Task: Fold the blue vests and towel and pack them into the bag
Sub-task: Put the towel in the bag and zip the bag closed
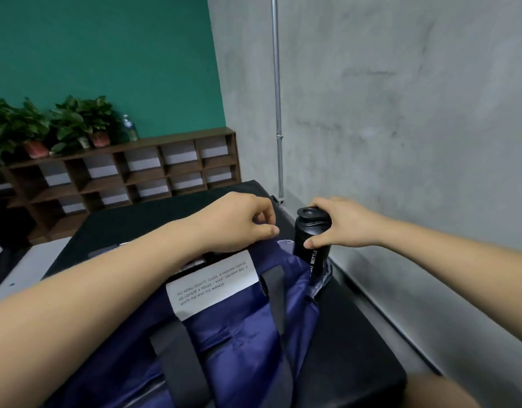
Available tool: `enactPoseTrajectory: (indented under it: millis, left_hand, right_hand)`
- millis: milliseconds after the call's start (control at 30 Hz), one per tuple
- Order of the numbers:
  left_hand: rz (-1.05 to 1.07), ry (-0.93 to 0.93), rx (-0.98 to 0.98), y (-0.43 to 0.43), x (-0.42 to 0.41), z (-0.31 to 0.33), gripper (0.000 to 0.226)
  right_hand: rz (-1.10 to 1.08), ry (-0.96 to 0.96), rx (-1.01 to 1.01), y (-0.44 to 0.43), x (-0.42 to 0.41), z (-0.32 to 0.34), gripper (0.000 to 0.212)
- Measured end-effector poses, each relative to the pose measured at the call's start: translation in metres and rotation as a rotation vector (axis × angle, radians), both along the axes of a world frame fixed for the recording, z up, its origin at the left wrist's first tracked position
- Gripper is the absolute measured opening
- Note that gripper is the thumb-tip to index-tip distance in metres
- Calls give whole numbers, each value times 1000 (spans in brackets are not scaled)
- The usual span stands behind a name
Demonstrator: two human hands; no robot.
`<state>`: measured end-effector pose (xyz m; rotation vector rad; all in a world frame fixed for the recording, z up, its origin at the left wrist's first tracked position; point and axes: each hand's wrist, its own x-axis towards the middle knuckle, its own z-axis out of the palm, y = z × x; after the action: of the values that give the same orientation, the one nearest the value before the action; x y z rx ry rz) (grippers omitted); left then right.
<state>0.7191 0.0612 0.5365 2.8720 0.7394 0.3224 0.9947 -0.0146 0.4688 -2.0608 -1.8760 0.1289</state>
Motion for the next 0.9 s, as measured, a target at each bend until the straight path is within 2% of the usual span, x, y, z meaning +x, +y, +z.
enactPoseTrajectory:
  millis: [133,300,433,600,667,767,900]
  left_hand:
    - [-1,93,-69,8,40,-1,11]
    - [-25,377,14,21,82,-6,6]
    - [-8,549,20,36,94,-9,6]
    - [-101,650,-36,51,99,-16,23]
    - [-119,651,-69,55,100,-16,23]
    - [-107,672,-120,60,105,-16,23]
    - [-61,791,-157,67,112,-17,32]
  right_hand:
    - [47,71,34,-3,-2,-19,79]
    - [74,264,68,-5,1,-25,91]
    - [28,599,194,-8,6,-43,95]
    - [14,1085,335,-9,0,-75,107]
    - [-14,1262,377,-7,-10,-88,99]
    - [-7,1464,418,-5,-28,-103,65]
    - [43,1449,377,-4,-31,-113,57]
